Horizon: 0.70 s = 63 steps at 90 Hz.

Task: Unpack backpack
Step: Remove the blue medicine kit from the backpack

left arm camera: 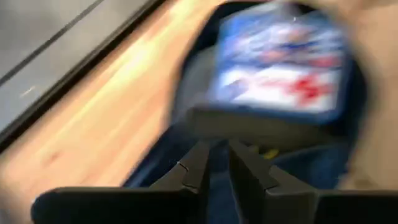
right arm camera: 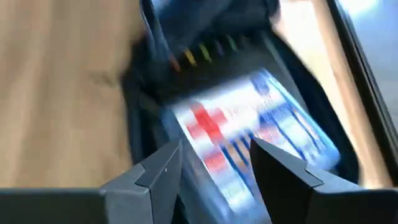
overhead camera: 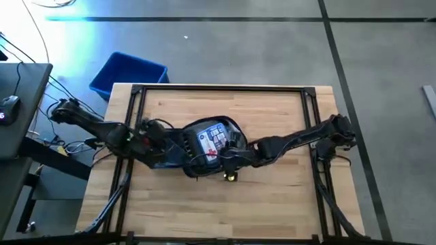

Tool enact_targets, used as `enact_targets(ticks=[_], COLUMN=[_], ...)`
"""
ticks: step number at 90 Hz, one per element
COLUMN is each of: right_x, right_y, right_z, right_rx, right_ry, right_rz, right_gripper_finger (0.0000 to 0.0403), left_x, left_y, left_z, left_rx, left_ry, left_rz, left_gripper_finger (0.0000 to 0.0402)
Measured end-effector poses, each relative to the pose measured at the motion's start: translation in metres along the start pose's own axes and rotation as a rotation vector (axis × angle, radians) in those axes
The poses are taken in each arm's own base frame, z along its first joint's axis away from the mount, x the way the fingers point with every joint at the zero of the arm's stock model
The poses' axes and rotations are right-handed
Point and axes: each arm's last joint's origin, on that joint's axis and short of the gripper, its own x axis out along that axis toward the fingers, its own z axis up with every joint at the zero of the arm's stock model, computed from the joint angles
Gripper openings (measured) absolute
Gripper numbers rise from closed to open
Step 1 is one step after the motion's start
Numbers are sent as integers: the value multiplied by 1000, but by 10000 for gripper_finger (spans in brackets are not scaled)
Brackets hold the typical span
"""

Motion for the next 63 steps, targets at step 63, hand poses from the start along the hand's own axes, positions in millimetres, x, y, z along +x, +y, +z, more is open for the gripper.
enact_targets(ticks=[63], right_x=[17], right_y=[-75], right_z=[-87], right_rx=[643], right_ry=[-182], right_rz=[297], right_gripper_finger=[124], left_x=[141], left_y=[-79], left_z=[-41], left_rx=[628], left_ry=[-36], left_rz=[400], left_gripper_finger=[7])
